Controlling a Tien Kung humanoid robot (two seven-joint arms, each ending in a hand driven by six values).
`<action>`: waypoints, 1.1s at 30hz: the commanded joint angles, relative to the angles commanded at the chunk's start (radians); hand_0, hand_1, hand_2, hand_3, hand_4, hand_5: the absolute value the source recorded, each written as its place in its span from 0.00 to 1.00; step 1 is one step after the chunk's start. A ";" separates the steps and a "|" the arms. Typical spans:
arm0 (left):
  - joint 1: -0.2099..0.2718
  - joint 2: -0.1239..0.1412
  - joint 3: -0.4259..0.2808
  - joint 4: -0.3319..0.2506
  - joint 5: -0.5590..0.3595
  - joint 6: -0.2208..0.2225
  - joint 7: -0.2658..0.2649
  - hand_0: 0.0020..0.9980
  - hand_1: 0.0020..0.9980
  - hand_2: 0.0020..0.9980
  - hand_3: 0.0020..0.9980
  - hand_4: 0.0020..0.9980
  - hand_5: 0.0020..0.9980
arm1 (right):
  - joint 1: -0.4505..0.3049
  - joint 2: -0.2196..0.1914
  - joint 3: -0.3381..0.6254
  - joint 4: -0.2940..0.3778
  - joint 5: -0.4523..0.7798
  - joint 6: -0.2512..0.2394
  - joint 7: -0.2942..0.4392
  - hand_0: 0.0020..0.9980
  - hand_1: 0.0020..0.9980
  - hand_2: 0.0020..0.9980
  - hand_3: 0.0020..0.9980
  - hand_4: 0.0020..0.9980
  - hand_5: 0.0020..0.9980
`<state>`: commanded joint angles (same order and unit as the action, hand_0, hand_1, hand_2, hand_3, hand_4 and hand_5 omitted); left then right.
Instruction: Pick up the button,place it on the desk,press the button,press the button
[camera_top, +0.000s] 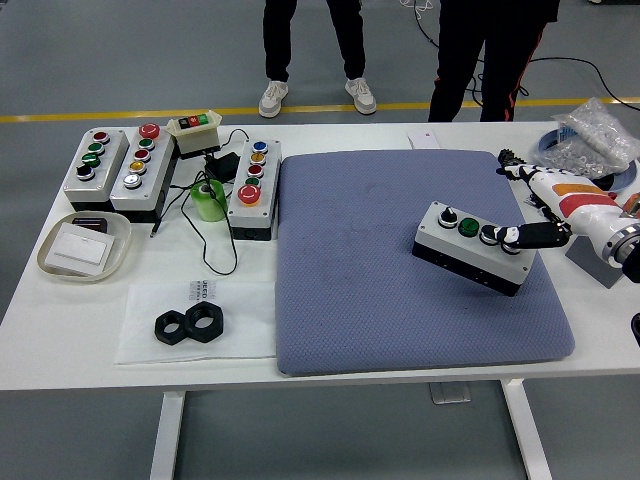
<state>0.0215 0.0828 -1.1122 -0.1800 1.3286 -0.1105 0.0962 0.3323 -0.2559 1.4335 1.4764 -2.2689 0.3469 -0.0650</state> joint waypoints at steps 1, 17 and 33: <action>0.000 0.000 0.000 0.000 0.000 0.000 0.000 0.74 0.91 0.98 0.95 0.61 1.00 | 0.000 0.000 0.000 -0.001 0.000 -0.002 0.000 0.98 0.94 0.96 0.94 0.86 0.59; -0.001 0.008 -0.007 0.000 0.024 -0.004 0.000 0.74 0.91 0.98 0.95 0.61 1.00 | 0.021 0.005 -0.060 -0.121 0.000 -0.044 0.000 0.97 0.92 0.94 0.91 0.85 0.54; -0.005 0.011 -0.003 0.000 0.023 -0.004 -0.002 0.74 0.91 0.98 0.95 0.61 1.00 | 0.059 0.008 -0.119 -0.206 0.000 -0.075 -0.010 0.96 0.92 0.94 0.90 0.84 0.52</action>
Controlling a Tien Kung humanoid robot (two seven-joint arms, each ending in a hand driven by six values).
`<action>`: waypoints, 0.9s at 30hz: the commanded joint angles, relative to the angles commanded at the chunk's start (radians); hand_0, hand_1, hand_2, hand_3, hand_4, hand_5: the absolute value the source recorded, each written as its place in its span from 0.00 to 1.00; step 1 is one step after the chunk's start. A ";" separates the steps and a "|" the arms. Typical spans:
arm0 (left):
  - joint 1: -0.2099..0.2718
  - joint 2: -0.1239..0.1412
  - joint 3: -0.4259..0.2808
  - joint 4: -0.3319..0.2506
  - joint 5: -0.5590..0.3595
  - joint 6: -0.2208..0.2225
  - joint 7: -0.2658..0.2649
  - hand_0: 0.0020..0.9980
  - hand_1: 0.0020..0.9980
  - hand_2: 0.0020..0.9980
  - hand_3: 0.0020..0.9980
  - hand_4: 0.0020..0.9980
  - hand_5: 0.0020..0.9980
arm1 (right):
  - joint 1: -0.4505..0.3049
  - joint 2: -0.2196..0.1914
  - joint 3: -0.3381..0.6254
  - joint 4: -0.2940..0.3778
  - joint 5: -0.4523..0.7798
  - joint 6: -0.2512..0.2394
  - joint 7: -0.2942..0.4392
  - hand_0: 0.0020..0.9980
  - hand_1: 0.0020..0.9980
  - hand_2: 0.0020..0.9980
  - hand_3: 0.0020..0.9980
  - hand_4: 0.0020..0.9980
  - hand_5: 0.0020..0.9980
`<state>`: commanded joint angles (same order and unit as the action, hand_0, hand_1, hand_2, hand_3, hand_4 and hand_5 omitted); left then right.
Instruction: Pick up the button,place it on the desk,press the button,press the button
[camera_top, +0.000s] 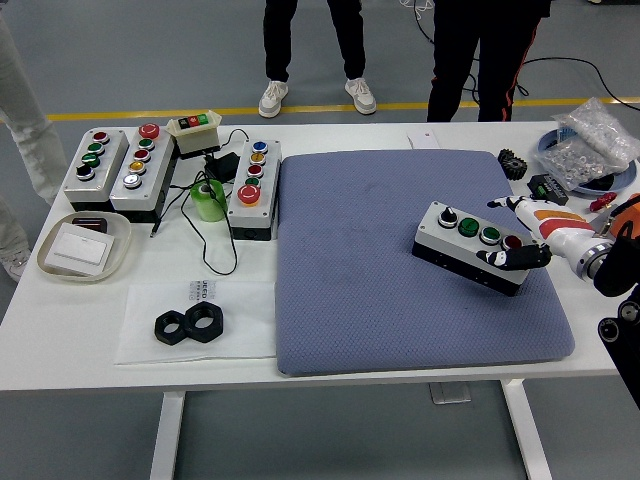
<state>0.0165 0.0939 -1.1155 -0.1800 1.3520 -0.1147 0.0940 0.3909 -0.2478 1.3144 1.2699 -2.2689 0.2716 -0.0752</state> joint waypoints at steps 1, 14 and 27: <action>0.000 0.000 0.000 0.000 0.000 0.000 0.000 0.74 0.91 0.98 0.95 0.61 1.00 | 0.001 0.000 -0.001 -0.001 0.000 0.000 0.000 0.96 0.92 0.94 0.90 0.84 0.52; -0.002 0.001 0.010 0.000 -0.009 0.000 -0.003 0.74 0.91 0.98 0.95 0.61 1.00 | 0.019 0.012 -0.056 -0.053 0.000 -0.005 -0.005 0.95 0.91 0.93 0.90 0.84 0.48; 0.000 0.000 0.010 0.000 -0.010 0.000 -0.004 0.74 0.91 0.99 0.95 0.61 1.00 | 0.040 0.030 -0.102 -0.070 0.000 -0.011 -0.013 0.95 0.91 0.93 0.91 0.83 0.45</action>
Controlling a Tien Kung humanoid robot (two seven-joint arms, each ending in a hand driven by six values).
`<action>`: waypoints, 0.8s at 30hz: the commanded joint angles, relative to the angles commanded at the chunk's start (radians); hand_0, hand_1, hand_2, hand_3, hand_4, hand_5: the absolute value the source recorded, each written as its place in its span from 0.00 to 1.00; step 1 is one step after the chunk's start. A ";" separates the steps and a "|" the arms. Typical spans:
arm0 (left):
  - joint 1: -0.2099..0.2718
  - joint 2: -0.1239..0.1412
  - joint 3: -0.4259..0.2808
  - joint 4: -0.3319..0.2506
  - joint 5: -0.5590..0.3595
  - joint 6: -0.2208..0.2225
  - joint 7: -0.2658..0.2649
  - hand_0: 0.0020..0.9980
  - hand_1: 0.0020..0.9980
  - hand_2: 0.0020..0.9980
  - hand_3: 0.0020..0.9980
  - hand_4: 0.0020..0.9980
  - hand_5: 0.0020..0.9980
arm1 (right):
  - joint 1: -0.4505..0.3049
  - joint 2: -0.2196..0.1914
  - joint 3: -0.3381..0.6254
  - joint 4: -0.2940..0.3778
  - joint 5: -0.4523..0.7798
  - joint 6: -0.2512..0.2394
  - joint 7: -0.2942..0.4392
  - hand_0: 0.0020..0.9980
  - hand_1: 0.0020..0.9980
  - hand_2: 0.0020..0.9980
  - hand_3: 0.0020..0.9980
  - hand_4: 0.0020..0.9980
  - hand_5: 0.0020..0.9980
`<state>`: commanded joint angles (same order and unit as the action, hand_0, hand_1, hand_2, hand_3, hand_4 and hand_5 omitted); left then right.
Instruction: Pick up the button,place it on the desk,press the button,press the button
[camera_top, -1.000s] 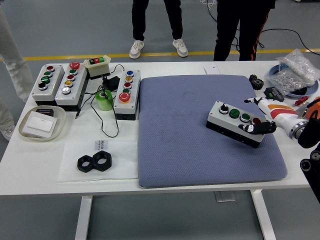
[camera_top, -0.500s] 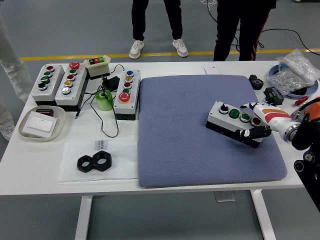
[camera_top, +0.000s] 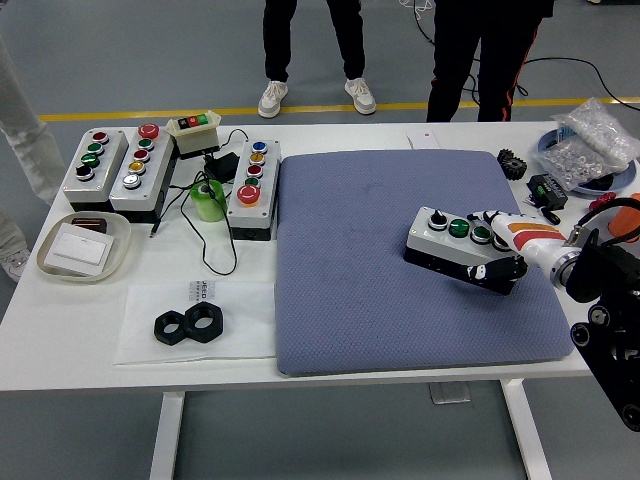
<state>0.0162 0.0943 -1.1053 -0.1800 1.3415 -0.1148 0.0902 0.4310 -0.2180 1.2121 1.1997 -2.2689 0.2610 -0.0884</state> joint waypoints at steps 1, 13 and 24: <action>0.000 0.000 0.001 0.000 -0.002 0.000 -0.001 0.74 0.91 0.99 0.95 0.61 1.00 | 0.003 0.000 -0.003 0.001 0.000 0.001 0.000 0.95 0.91 0.93 0.91 0.83 0.45; -0.003 0.001 0.008 0.000 -0.013 0.002 -0.002 0.74 0.91 0.99 0.95 0.61 1.00 | 0.035 0.005 -0.027 -0.005 0.000 0.017 0.006 0.95 0.91 0.93 0.93 0.83 0.44; -0.005 -0.001 0.004 0.000 -0.011 0.004 -0.002 0.74 0.91 0.99 0.95 0.61 1.00 | 0.066 0.011 -0.068 -0.038 0.000 0.048 0.010 0.95 0.92 0.95 0.99 0.84 0.43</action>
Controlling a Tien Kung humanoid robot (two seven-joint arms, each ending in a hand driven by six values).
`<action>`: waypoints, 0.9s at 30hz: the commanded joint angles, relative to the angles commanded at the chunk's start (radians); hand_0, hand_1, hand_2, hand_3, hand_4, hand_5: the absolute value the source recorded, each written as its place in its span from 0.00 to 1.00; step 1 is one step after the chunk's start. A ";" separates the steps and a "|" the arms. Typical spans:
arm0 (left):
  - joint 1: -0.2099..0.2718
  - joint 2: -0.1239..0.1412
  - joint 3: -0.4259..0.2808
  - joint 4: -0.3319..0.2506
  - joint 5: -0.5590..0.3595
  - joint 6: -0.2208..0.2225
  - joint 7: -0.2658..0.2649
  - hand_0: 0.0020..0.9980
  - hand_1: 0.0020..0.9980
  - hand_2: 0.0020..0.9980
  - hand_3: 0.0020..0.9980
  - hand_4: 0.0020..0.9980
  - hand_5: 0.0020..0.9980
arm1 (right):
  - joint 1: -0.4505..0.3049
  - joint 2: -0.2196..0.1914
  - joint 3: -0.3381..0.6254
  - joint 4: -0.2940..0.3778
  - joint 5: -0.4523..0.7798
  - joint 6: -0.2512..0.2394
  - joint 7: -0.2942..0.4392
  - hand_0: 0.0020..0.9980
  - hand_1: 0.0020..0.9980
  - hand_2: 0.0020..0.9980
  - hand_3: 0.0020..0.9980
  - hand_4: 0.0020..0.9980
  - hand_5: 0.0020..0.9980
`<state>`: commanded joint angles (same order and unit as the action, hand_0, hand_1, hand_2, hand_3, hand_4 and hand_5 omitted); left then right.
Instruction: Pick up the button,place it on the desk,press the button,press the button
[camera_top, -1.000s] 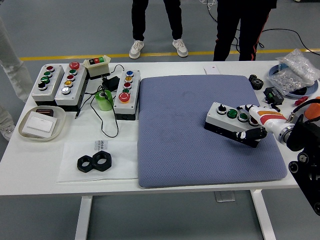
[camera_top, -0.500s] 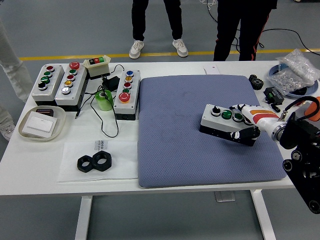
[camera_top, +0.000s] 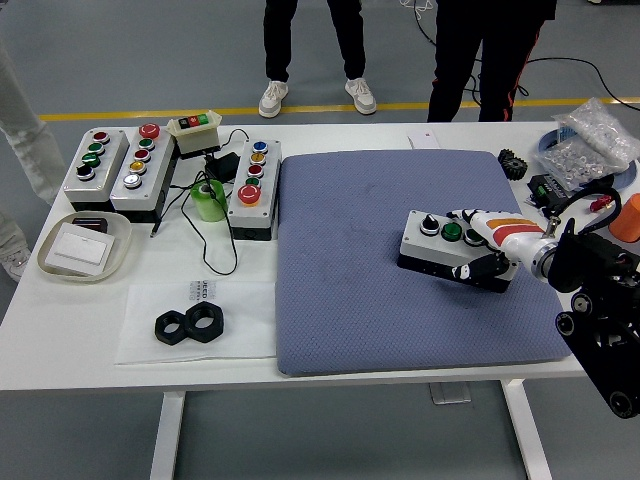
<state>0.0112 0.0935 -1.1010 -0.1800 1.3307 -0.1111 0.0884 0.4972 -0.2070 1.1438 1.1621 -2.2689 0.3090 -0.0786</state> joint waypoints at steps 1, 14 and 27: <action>-0.001 0.000 -0.001 0.000 0.001 0.000 0.000 0.74 0.91 0.99 0.95 0.61 1.00 | 0.000 0.001 -0.003 -0.002 0.000 0.000 0.000 0.95 0.92 0.95 0.99 0.84 0.43; 0.002 0.001 -0.002 0.000 0.006 -0.001 0.001 0.74 0.91 0.99 0.95 0.61 1.00 | -0.006 0.005 -0.034 -0.021 0.000 -0.030 0.001 0.87 0.85 0.84 0.92 0.83 0.33; 0.008 0.003 -0.008 0.000 0.016 -0.002 0.003 0.74 0.91 0.99 0.95 0.61 1.00 | -0.012 -0.001 -0.075 -0.047 0.000 -0.080 -0.007 0.55 0.56 0.53 0.75 0.62 0.00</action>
<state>0.0193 0.0964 -1.1085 -0.1800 1.3468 -0.1132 0.0914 0.4856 -0.2082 1.0685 1.1155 -2.2689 0.2294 -0.0857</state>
